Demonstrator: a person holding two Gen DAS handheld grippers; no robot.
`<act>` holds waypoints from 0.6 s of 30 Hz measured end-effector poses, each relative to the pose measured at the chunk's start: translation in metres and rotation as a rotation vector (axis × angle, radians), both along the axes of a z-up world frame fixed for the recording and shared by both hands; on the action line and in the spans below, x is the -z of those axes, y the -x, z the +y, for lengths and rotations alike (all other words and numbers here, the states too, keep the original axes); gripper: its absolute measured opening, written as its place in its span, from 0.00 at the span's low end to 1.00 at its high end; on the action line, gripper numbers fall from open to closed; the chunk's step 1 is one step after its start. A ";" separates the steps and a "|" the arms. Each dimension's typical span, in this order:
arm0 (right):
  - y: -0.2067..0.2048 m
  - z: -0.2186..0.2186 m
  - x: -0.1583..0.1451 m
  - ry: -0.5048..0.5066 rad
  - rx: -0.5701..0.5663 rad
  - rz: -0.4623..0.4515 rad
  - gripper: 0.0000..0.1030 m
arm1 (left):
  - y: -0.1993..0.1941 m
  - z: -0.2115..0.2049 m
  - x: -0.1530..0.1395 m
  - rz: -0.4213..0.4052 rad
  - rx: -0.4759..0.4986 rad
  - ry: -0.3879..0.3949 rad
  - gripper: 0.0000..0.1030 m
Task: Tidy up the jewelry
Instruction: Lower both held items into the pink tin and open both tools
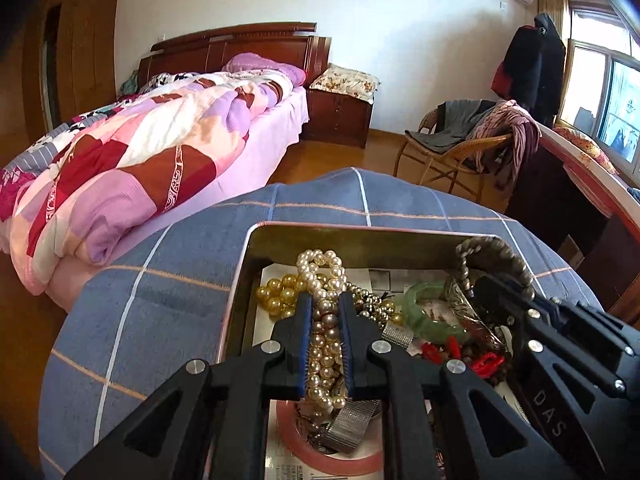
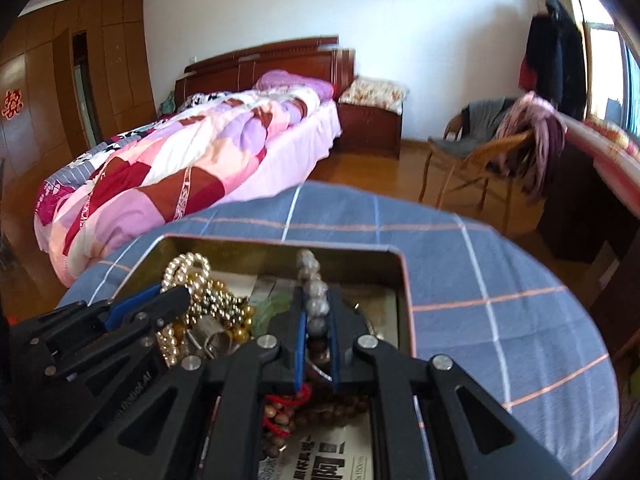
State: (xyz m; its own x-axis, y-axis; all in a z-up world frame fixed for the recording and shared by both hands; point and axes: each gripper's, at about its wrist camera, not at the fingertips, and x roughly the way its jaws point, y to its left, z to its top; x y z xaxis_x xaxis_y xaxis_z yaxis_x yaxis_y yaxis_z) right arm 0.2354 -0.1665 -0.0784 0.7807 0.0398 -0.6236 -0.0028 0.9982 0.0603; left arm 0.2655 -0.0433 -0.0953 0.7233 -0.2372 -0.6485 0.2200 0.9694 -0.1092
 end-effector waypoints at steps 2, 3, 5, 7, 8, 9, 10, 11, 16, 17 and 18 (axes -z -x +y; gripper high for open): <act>-0.002 -0.001 0.002 -0.012 -0.004 0.014 0.12 | 0.001 -0.002 -0.001 -0.001 0.007 -0.005 0.12; -0.003 -0.003 0.003 -0.024 -0.005 0.024 0.12 | 0.001 -0.003 0.000 0.000 0.010 -0.009 0.12; -0.004 -0.006 0.004 -0.048 -0.008 0.027 0.12 | 0.002 -0.005 0.000 -0.002 0.011 -0.018 0.12; -0.004 -0.005 0.004 -0.046 -0.011 0.027 0.13 | 0.001 -0.004 0.000 -0.001 0.011 -0.016 0.12; -0.004 -0.004 0.004 -0.043 -0.016 0.028 0.13 | 0.002 -0.005 0.000 0.000 0.010 -0.015 0.12; -0.004 -0.002 0.004 -0.042 -0.022 0.029 0.13 | 0.001 -0.005 0.000 -0.001 0.010 -0.017 0.12; -0.004 0.000 0.004 -0.042 -0.030 0.030 0.13 | 0.001 -0.005 0.000 -0.001 0.009 -0.018 0.12; -0.004 0.001 0.004 -0.044 -0.036 0.032 0.13 | 0.001 -0.004 0.000 -0.001 0.010 -0.018 0.12; -0.005 0.002 0.006 -0.056 -0.054 0.042 0.13 | -0.001 -0.003 0.001 0.000 0.010 -0.022 0.12; -0.005 0.001 0.006 -0.058 -0.054 0.042 0.13 | -0.001 -0.003 0.001 0.002 0.009 -0.022 0.12; -0.005 0.000 0.006 -0.062 -0.057 0.041 0.13 | -0.002 -0.003 0.001 0.002 0.009 -0.022 0.12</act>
